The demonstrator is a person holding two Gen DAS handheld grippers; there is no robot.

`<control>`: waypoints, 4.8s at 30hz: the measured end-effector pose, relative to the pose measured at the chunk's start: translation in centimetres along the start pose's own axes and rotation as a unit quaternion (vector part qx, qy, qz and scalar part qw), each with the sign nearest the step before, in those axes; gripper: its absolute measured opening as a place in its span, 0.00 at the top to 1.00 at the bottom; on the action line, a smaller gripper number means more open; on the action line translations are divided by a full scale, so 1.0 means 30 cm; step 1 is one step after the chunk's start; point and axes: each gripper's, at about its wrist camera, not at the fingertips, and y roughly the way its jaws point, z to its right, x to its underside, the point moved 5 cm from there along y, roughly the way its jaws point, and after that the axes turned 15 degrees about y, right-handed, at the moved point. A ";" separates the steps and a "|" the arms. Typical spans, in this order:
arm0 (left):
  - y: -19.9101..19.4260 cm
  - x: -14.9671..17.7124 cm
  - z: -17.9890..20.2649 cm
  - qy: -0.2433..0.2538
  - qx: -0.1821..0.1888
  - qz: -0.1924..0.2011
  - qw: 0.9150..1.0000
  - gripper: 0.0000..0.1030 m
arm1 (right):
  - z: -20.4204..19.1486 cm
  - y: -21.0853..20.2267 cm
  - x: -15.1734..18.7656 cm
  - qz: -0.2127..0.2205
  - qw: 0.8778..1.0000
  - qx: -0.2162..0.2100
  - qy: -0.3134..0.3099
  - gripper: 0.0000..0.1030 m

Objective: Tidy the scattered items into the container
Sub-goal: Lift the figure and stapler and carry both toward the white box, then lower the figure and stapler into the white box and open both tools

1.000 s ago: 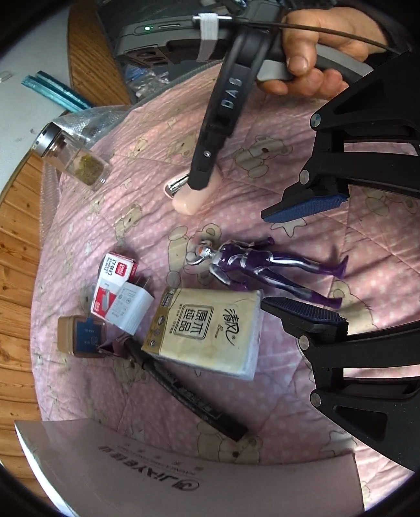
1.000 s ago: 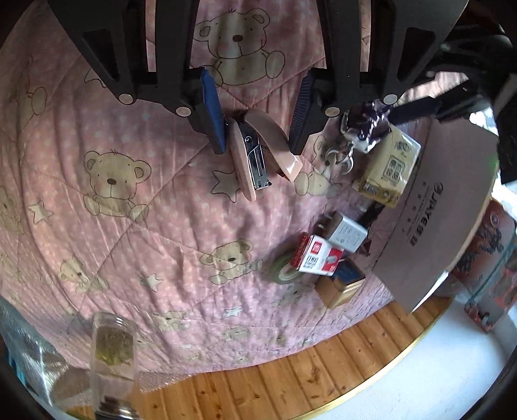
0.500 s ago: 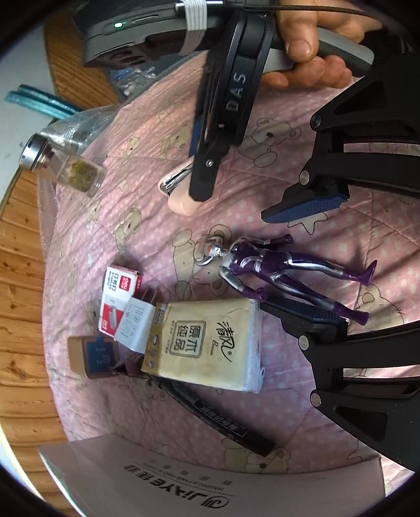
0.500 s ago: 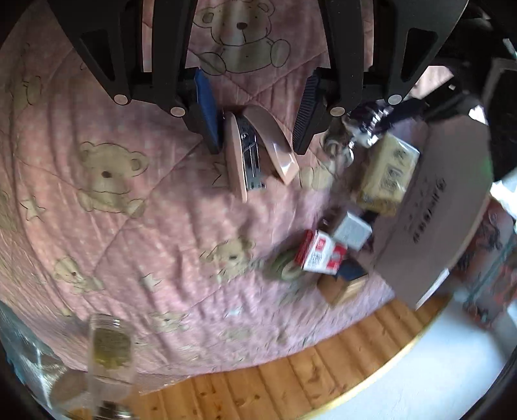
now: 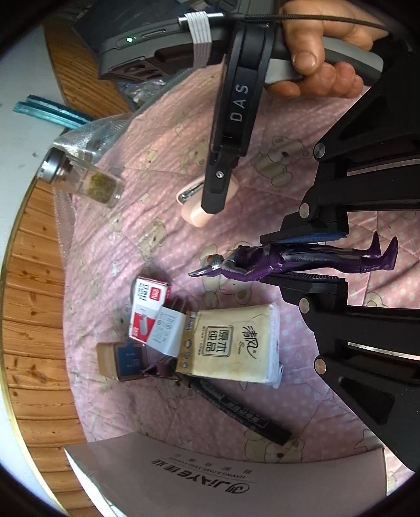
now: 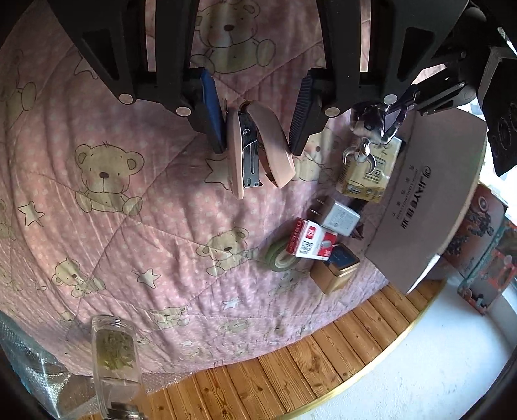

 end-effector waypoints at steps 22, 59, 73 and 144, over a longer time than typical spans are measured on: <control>-0.163 -0.058 -0.059 -0.044 -0.027 0.028 0.998 0.84 | -0.146 -0.128 0.051 0.015 0.998 -0.043 -0.033 0.60; -0.574 -0.074 -0.443 -0.173 -0.094 0.106 0.975 0.84 | -0.699 -0.275 0.067 0.033 0.986 -0.093 -0.134 0.60; -0.598 -0.055 -0.543 -0.204 -0.097 0.109 0.968 0.84 | -0.844 -0.240 0.067 0.023 0.981 -0.101 -0.165 0.60; -0.418 0.023 -1.029 -0.400 -0.021 0.025 0.916 0.84 | -1.235 0.184 -0.072 -0.068 0.947 -0.053 -0.310 0.60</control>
